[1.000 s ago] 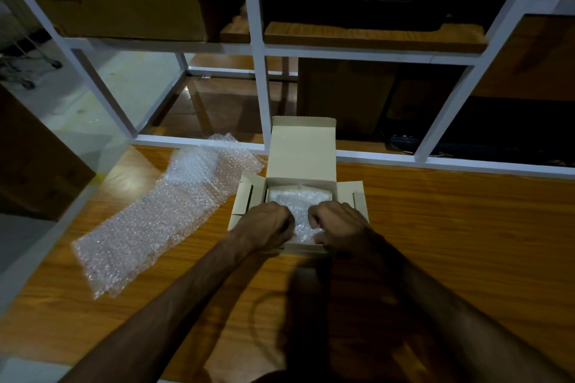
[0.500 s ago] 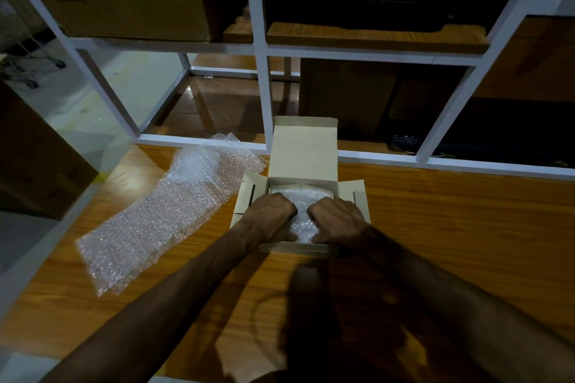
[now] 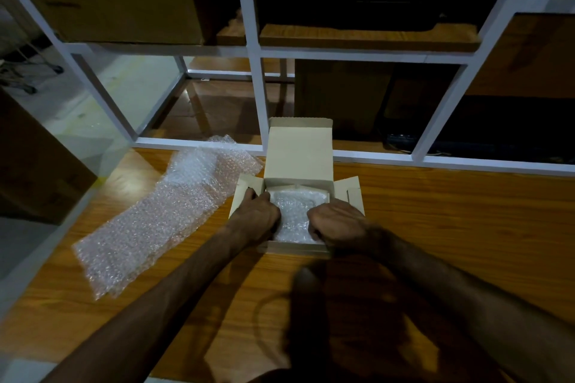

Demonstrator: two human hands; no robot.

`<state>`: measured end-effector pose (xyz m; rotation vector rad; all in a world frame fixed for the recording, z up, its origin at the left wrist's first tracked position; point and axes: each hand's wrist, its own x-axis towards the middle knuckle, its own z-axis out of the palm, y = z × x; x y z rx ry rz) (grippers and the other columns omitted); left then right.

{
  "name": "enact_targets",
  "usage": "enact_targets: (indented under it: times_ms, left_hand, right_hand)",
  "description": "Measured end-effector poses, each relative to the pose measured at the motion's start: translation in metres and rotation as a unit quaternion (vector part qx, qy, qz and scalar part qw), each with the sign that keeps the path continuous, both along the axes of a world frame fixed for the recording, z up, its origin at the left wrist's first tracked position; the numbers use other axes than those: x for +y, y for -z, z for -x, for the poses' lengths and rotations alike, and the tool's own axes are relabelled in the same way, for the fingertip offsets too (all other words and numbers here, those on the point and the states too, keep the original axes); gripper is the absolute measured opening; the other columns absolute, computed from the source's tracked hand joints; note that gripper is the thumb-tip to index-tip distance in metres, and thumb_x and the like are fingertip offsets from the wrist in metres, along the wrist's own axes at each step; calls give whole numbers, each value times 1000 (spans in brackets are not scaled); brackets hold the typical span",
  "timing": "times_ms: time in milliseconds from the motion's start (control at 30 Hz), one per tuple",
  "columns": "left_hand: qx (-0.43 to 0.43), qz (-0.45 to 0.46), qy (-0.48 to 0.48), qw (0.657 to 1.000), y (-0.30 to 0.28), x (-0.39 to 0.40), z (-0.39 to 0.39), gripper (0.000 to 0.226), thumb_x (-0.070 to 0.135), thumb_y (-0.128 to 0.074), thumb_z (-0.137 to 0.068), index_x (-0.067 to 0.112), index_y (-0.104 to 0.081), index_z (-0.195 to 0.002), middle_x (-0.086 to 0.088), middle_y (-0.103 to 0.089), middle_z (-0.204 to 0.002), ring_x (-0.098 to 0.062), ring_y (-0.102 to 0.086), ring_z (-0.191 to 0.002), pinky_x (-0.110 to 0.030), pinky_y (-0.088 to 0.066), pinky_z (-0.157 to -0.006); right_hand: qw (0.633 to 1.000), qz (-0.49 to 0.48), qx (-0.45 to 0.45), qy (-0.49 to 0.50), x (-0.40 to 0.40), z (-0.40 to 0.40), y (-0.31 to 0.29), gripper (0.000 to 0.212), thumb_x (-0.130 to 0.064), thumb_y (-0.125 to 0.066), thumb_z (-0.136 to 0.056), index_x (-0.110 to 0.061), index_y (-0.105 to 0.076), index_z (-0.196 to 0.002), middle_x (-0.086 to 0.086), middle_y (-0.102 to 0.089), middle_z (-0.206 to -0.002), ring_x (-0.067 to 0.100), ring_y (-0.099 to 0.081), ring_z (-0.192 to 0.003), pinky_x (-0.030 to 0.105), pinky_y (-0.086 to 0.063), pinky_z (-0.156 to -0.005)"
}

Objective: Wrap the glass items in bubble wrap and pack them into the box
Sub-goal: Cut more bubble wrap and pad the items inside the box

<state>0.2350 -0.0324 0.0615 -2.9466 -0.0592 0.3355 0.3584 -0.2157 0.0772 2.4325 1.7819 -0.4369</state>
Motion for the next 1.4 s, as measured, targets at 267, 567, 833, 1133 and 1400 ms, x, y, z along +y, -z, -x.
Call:
enact_targets:
  times_ms: [267, 567, 833, 1133, 1400]
  left_hand:
    - [-12, 28, -3, 1000, -4, 4, 1, 13, 30, -73, -94, 22, -71, -105, -5, -69, -119, -25, -54, -123, -46, -32, -108]
    - [-103, 161, -46, 980, -20, 8, 16, 29, 24, -71, -96, 14, -74, -124, -7, -71, -125, -24, -66, -114, -34, -53, -97]
    - [-61, 84, -12, 994, 11, 9, 0, 60, 39, -55, -103, 12, -42, -155, -12, -42, -164, -27, -42, -149, -47, -28, -124]
    - [-55, 74, -8, 996, 17, 9, -2, 63, 39, -52, -104, 9, -37, -158, -16, -41, -164, -32, -43, -148, -50, -23, -126]
    - [-198, 216, -91, 952, -6, -21, 31, 52, 33, -43, -98, 7, -63, -139, -14, -63, -145, -31, -59, -133, -46, -33, -124]
  right_hand:
    - [997, 9, -68, -30, 1, 0, 12, 16, -22, -64, -97, -19, -63, -82, 5, -64, -82, 32, -63, -89, 51, -43, -92]
    - [992, -107, 24, 59, -13, -4, -6, 17, -14, -69, -96, -24, -67, -109, -4, -60, -112, 13, -58, -97, 30, -51, -84]
    - [993, -87, 16, 82, -5, 10, 14, 38, -27, -81, -88, -26, -64, -122, -2, -57, -128, 18, -48, -118, 37, -46, -96]
    - [991, -118, -16, 54, -7, 13, 16, 30, -18, -79, -86, -28, -63, -109, -5, -57, -115, 14, -47, -103, 33, -45, -85]
    - [963, -221, -41, 150, -17, 56, 20, 21, -22, -73, -94, -22, -75, -115, 2, -62, -127, 22, -60, -110, 42, -53, -95]
